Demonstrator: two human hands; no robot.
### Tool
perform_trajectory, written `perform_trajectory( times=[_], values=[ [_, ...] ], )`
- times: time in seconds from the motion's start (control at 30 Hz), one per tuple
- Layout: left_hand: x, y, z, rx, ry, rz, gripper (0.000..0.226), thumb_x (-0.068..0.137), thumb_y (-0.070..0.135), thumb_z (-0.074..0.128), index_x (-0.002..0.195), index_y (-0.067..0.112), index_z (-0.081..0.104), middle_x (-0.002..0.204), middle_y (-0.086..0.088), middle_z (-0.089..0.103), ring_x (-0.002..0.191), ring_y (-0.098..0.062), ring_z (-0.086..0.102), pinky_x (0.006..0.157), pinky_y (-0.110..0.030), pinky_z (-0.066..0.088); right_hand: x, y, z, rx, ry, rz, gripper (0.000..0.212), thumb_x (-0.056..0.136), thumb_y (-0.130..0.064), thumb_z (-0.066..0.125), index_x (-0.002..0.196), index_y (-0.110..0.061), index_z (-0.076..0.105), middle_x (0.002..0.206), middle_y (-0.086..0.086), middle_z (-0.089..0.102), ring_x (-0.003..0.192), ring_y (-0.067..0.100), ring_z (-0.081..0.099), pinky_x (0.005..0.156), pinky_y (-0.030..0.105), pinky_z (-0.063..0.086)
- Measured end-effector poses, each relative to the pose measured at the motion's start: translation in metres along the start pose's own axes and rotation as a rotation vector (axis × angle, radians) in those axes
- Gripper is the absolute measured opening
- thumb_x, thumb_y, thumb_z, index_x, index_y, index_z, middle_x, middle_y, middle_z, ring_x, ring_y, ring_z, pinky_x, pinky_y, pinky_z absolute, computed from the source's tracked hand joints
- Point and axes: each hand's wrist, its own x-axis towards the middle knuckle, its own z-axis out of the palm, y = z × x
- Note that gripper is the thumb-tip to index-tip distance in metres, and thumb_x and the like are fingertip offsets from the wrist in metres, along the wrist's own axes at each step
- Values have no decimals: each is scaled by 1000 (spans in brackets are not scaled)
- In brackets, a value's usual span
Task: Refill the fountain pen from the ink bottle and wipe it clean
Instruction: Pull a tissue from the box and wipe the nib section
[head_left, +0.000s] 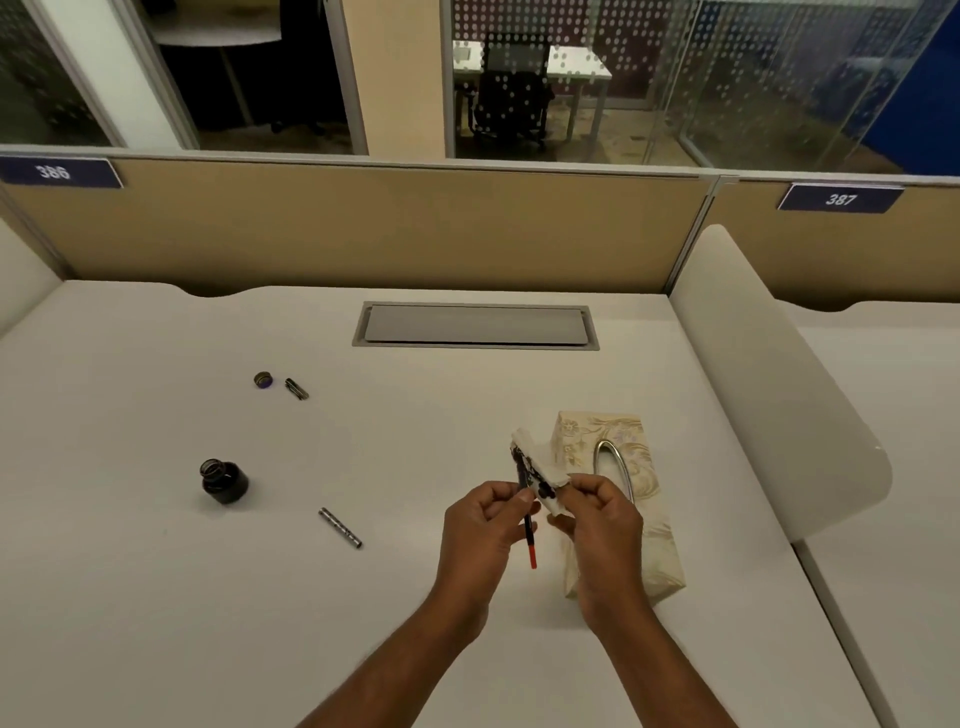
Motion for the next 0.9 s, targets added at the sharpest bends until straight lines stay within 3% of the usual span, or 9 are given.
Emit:
perform_trajectory(
  times=[0.17, 0.33, 0.43, 0.6, 0.77, 0.9],
  values=[
    [-15, 13, -33, 43, -3, 44, 13, 95, 24, 68, 101, 16, 76, 92, 0, 81, 91, -13, 77, 87, -32, 62, -21, -4, 18, -52, -115, -54, 18, 91, 3, 62, 95, -12, 69, 81, 4, 75, 79, 20, 68, 70, 33, 54],
    [-29, 28, -61, 107, -35, 113, 12, 97, 18, 65, 99, 15, 76, 86, -1, 81, 85, -17, 78, 81, -28, 62, -39, -8, 31, -187, -309, -175, 40, 96, 1, 56, 116, -31, 68, 93, 4, 77, 86, 18, 71, 76, 30, 56],
    [-35, 31, -75, 137, -36, 126, 12, 97, 19, 64, 98, 18, 76, 86, 1, 82, 84, -16, 78, 80, -26, 62, -49, -12, 40, -276, -377, -217, 36, 98, -5, 57, 114, -32, 73, 102, -6, 77, 99, 13, 70, 83, 29, 55],
    [-42, 35, -95, 143, -27, 148, 11, 97, 21, 66, 100, 19, 76, 86, 1, 82, 85, -14, 78, 76, -22, 61, -71, -20, 54, -383, -492, -284, 28, 99, -10, 57, 112, -31, 71, 102, -11, 75, 93, 7, 68, 77, 25, 56],
    [-45, 35, -110, 157, -35, 166, 16, 97, 24, 66, 106, 17, 76, 89, 1, 82, 86, -14, 78, 78, -24, 62, -90, -22, 73, -370, -445, -364, 19, 101, -22, 57, 111, -27, 73, 96, -9, 77, 88, 5, 71, 69, 15, 54],
    [-48, 37, -121, 156, -14, 186, 14, 98, 19, 64, 105, 16, 76, 87, 1, 82, 83, -15, 79, 76, -21, 60, -103, -22, 83, -392, -388, -448, 21, 101, -25, 57, 109, -35, 73, 98, -15, 75, 93, 3, 69, 70, 10, 51]
  ],
)
